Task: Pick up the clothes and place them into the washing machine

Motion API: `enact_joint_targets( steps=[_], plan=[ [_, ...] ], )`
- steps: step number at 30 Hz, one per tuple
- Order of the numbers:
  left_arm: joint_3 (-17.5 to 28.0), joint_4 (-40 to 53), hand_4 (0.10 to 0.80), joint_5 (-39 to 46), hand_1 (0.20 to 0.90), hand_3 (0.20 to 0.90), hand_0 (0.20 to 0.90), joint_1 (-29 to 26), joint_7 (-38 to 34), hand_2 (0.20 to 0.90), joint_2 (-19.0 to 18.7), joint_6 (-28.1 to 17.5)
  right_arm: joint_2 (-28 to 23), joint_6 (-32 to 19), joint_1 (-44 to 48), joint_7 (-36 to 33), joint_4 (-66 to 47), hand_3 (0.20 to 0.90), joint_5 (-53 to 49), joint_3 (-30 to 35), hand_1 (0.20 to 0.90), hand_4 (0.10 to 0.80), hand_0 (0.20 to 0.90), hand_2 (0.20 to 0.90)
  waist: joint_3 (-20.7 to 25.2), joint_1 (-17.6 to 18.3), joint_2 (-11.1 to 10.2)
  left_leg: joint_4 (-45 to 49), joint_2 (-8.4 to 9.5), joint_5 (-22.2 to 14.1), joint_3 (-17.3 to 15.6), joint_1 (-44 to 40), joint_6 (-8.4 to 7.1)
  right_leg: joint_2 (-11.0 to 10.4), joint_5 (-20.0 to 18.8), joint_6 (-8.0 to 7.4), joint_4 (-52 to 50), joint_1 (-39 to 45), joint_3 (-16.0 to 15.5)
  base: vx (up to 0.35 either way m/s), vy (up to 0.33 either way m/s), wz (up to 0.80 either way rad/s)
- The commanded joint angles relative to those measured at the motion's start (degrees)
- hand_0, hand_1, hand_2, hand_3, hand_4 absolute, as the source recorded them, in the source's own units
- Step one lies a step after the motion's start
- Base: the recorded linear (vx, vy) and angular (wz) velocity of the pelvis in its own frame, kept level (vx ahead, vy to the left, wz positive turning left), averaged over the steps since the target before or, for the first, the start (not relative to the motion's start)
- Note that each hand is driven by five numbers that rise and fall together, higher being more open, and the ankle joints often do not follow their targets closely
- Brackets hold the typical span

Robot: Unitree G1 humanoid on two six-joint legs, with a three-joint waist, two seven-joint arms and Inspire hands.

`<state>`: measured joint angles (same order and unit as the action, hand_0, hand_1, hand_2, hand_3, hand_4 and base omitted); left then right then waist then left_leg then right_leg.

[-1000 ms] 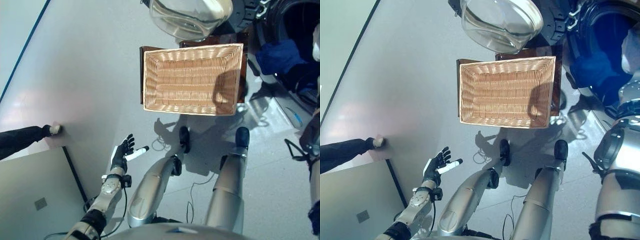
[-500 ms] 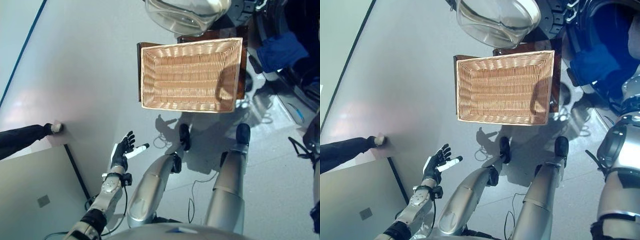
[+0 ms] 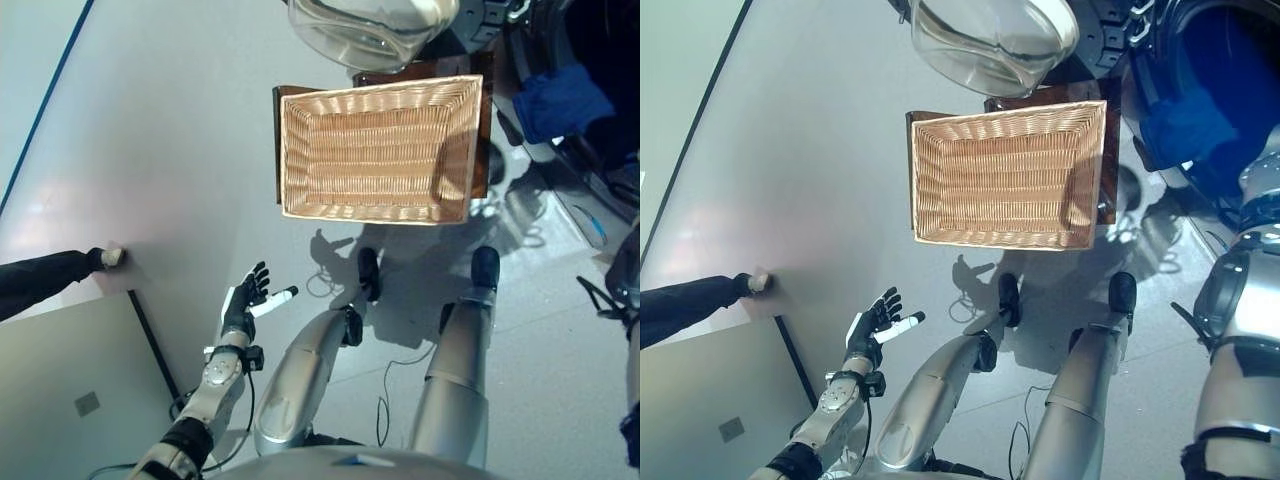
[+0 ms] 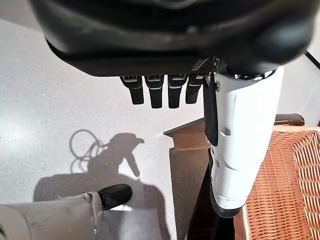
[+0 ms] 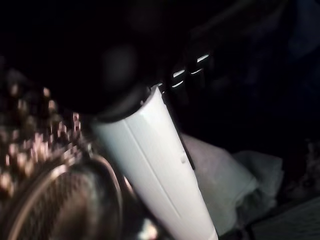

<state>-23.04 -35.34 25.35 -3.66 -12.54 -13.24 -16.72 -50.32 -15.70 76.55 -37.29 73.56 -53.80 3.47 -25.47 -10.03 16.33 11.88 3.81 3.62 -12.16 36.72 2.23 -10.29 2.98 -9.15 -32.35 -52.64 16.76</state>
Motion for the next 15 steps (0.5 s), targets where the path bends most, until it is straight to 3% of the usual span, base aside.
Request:
enact_joint_targets(
  steps=[1, 7, 13, 15],
  plan=[
    [4.6, 2.0, 0.800, 0.3, 0.900, 0.900, 0.900, 3.9, -2.3, 0.900, -3.8, -3.2, -7.1, -1.0, 2.4, 0.2, -9.5, 0.900, 13.7, -11.1, 0.900, 0.800, 0.900, 0.900, 0.4, 1.5, 5.2, 0.8, -4.85, 1.5, 2.4, 3.1, -6.47, 4.3, 2.8, 5.21, -1.9, 3.9, -3.0, 0.000, 0.000, 0.00],
    [5.7, 2.4, 0.800, -0.4, 0.900, 0.900, 0.900, 3.6, -2.6, 0.900, -3.1, -3.4, -2.1, -0.9, -6.3, 0.5, -15.5, 0.900, 19.2, -8.6, 0.900, 0.800, 0.900, 0.900, -0.2, 2.3, 4.4, 0.7, -4.96, 1.4, 2.3, 2.7, -6.21, 4.8, 2.2, 5.21, -0.6, 4.8, -2.9, -0.015, 0.006, -0.04],
    [7.0, 2.9, 0.800, -0.6, 0.900, 0.900, 0.900, 3.6, -2.5, 0.900, -1.8, -3.6, 8.3, -3.0, -20.9, 1.4, -27.2, 0.900, 23.1, -3.0, 0.900, 0.800, 0.900, 0.900, -0.9, 3.1, 3.6, 1.0, -5.30, 0.7, 1.8, 1.9, -5.89, 5.2, 1.8, 5.21, 0.8, 6.1, -2.8, -0.009, 0.010, -0.07],
    [7.2, 2.9, 0.800, -0.7, 0.900, 0.900, 0.900, 3.7, -2.5, 0.900, -1.7, -3.5, 9.5, -3.0, -22.3, 1.4, -28.4, 0.900, 24.0, -2.6, 0.900, 0.800, 0.900, 0.900, -1.0, 3.1, 3.5, 1.2, -5.33, 0.6, 1.7, 1.9, -5.82, 5.3, 1.8, 5.22, 0.8, 6.1, -2.7, -0.005, 0.021, -0.11]
  ],
)
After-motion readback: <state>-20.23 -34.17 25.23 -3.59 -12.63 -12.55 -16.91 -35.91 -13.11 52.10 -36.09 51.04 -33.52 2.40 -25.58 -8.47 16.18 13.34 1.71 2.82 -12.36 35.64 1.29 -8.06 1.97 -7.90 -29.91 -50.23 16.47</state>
